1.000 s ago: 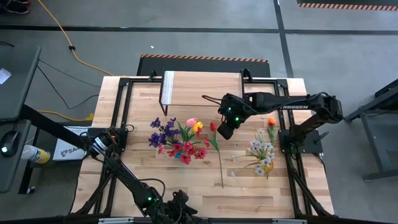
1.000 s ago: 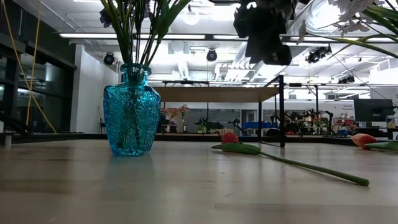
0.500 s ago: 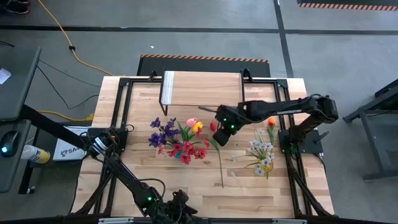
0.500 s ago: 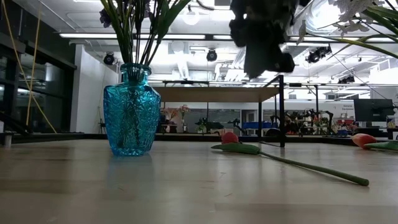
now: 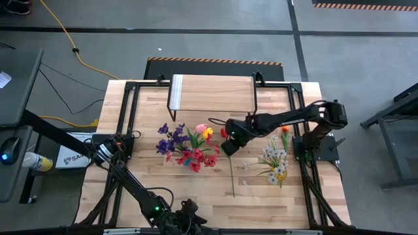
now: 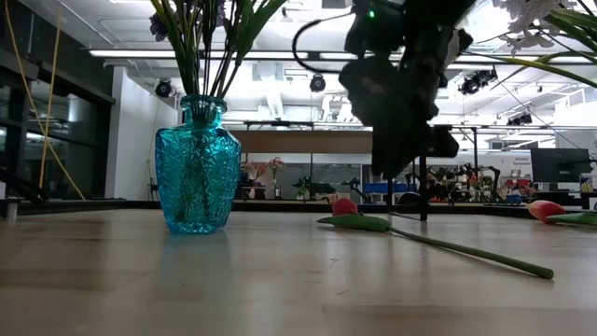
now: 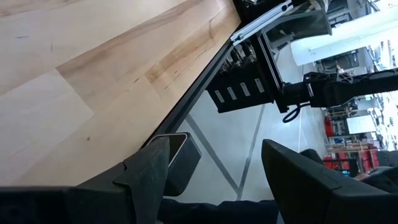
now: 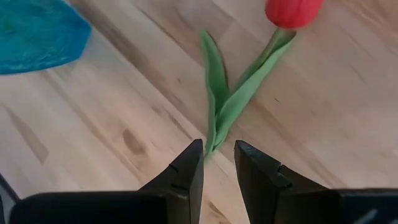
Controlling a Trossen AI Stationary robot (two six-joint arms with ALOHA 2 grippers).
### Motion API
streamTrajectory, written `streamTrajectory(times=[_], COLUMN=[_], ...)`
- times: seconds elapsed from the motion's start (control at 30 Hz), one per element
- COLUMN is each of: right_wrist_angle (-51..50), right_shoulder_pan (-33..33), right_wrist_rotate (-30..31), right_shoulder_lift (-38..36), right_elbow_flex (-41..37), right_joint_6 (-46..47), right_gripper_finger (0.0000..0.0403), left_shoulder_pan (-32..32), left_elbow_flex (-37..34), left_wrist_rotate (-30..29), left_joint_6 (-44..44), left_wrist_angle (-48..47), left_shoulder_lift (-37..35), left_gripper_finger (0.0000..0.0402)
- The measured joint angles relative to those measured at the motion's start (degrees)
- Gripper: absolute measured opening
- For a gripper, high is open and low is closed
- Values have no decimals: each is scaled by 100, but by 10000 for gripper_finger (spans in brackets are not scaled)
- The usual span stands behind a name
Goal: Pick and place flowers into a vace then onto a shelf
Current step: Put the red flower into the yellow vase
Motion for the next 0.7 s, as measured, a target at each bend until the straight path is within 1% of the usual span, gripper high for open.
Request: streamTrajectory(times=[0.17, 0.3, 0.53, 0.7], right_wrist_angle=[540, 869, 1620, 1798], right_shoulder_pan=[-4, -4, -7, -7], right_wrist_rotate=[1, 94, -21, -47], right_shoulder_lift=[0, 0, 0, 0], right_elbow_flex=[-392, -565, -635, -635], right_joint_6=[217, 318, 305, 270], right_gripper_finger=[83, 83, 83, 83], left_shoulder_pan=[0, 0, 0, 0], left_elbow_flex=[0, 1, 0, 0], left_wrist_rotate=[2, 10, 13, 13], left_joint_6=[87, 86, 86, 86], left_wrist_angle=[-5, -1, 24, 25], left_shoulder_lift=[0, -2, -2, -2], left_gripper_finger=[287, 287, 287, 287])
